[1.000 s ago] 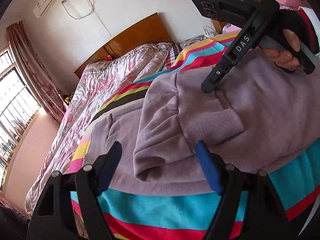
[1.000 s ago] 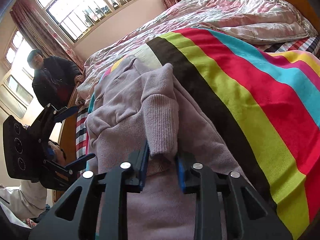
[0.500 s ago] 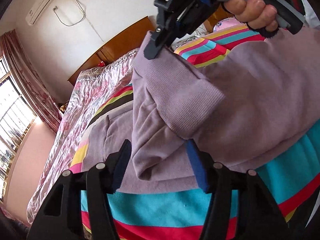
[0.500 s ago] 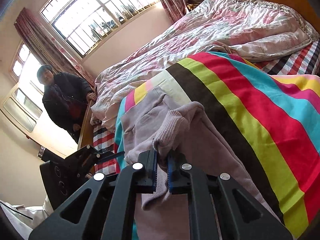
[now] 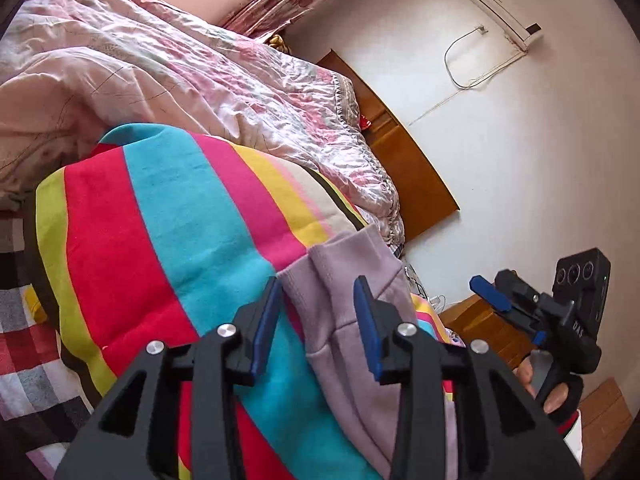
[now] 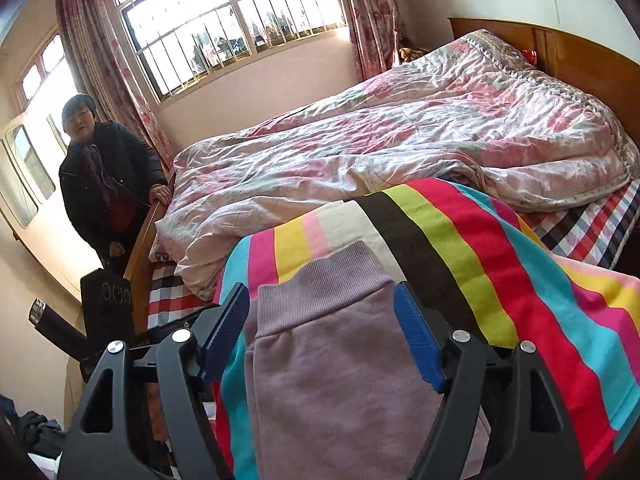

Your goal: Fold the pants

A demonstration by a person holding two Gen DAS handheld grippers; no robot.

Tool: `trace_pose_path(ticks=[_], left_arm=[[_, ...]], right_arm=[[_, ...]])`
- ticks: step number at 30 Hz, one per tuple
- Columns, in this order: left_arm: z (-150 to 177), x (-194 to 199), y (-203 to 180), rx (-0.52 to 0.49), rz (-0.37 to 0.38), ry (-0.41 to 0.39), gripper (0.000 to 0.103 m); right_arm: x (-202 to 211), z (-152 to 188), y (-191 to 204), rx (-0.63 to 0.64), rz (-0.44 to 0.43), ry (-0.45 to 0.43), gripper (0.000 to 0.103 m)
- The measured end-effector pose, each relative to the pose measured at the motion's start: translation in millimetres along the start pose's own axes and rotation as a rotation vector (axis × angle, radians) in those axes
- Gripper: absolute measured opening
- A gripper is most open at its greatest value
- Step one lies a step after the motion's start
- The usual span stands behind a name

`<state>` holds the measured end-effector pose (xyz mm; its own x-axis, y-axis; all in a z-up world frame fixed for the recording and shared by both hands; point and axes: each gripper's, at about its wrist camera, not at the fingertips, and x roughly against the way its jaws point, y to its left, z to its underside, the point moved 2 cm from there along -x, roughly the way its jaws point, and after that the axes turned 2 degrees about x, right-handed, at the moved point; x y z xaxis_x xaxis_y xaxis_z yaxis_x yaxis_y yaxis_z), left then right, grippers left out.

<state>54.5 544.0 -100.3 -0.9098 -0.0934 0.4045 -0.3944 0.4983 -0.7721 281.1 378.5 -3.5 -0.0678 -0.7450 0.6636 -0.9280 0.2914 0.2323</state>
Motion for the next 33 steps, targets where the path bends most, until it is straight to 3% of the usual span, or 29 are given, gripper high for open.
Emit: trace_pose_path(ticks=[3, 6, 8, 11, 16, 19, 25, 31, 33], left_arm=[[15.3, 13.7, -11.8, -0.017, 0.064, 0.008, 0.052], [25.7, 4.4, -27.5, -0.074, 0.074, 0.039, 0.05], [29.6, -6.9, -34.5, -0.099, 0.057, 0.062, 0.045], [35.9, -11.5, -42.8, -0.146, 0.018, 0.068, 0.039], [41.6, -13.1, -45.8, -0.17, -0.002, 0.087, 0.039], [41.0, -17.6, -43.0, -0.162, 0.003, 0.101, 0.042], [45.7, -10.7, -40.5, -0.137, 0.006, 0.097, 0.056], [46.3, -9.4, -45.4, -0.142, 0.027, 0.094, 0.057], [47.9, -12.8, -47.2, -0.144, 0.036, 0.1, 0.057]], right_arm=[[19.0, 46.1, 13.9, 0.076, 0.007, 0.01, 0.055], [9.7, 81.6, 49.2, 0.176, -0.024, 0.092, 0.045], [-1.0, 98.3, 68.8, 0.236, -0.025, 0.136, 0.031], [-7.2, 118.3, 81.1, 0.266, -0.017, 0.168, 0.03], [-7.6, 140.7, 87.1, 0.375, 0.118, 0.205, 0.029], [-11.1, 152.2, 87.9, 0.413, 0.166, 0.226, 0.029], [-10.7, 168.1, 100.4, 0.478, 0.234, 0.229, 0.029], [-3.7, 183.9, 100.5, 0.542, 0.315, 0.209, 0.028], [-2.0, 185.3, 100.9, 0.568, 0.343, 0.186, 0.022]])
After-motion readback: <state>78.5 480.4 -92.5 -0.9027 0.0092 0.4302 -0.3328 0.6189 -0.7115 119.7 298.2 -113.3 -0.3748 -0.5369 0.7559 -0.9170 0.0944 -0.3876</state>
